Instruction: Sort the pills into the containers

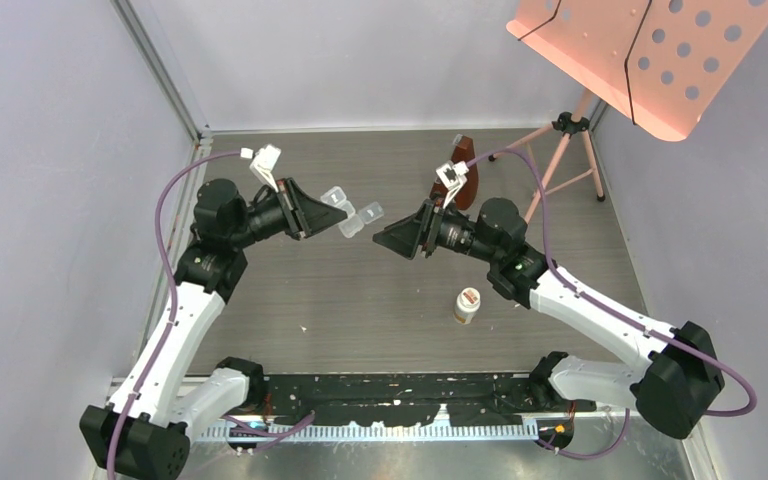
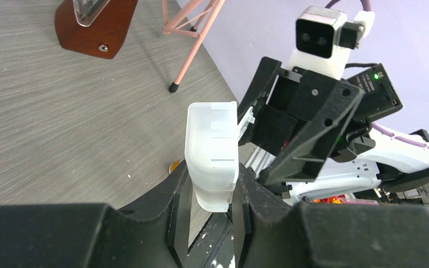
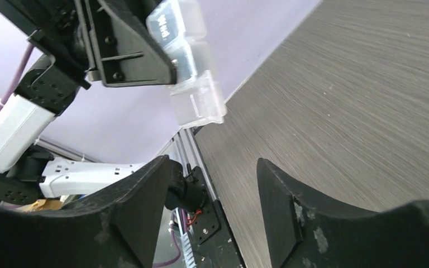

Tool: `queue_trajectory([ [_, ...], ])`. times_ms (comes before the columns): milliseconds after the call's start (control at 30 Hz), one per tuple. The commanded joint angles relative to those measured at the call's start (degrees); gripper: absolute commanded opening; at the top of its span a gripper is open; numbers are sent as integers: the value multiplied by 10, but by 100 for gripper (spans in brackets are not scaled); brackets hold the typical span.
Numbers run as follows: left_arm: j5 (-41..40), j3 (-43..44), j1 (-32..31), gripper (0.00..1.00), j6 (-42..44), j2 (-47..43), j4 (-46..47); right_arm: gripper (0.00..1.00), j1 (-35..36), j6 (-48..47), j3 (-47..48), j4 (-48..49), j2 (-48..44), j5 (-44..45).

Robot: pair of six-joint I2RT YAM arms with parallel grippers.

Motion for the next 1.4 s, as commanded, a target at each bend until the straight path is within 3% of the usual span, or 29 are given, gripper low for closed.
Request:
queue_trajectory([
  [0, -25, 5, 1, 0, -13, -13, 16, 69, 25, -37, 13, 65, -12, -23],
  [200, -7, 0, 1, 0, -17, -19, 12, 75, 38, -69, 59, 33, 6, 24],
  [600, 40, -16, 1, 0, -21, -33, 23, 68, 38, -51, 90, 47, 41, 14],
  [667, 44, -19, 1, 0, -22, -35, 24, 62, 38, -54, 91, 44, 42, 15],
  [733, 44, -21, 1, 0, -18, -38, 21, 46, 38, -54, 92, 38, 42, 15],
  [900, 44, -22, 1, 4, -11, -45, 16, 24, 38, -54, 90, 22, 44, 12],
  [933, 43, -21, 1, 9, -8, -46, 13, 17, 38, -54, 89, 19, 44, 12],
  [1000, 32, -17, 1, 43, 5, -50, -4, 8, 38, -57, 90, 7, 44, 15],
  [1100, -12, -6, 3, 91, 51, -63, -66, 5, 37, -74, 94, -31, 41, 36],
  [1133, -30, -4, 4, 99, 66, -72, -89, 6, 37, -81, 100, -45, 41, 41],
  [1367, -191, -14, 30, 99, 112, -130, -173, 5, 34, -219, 198, -306, 98, 71],
])
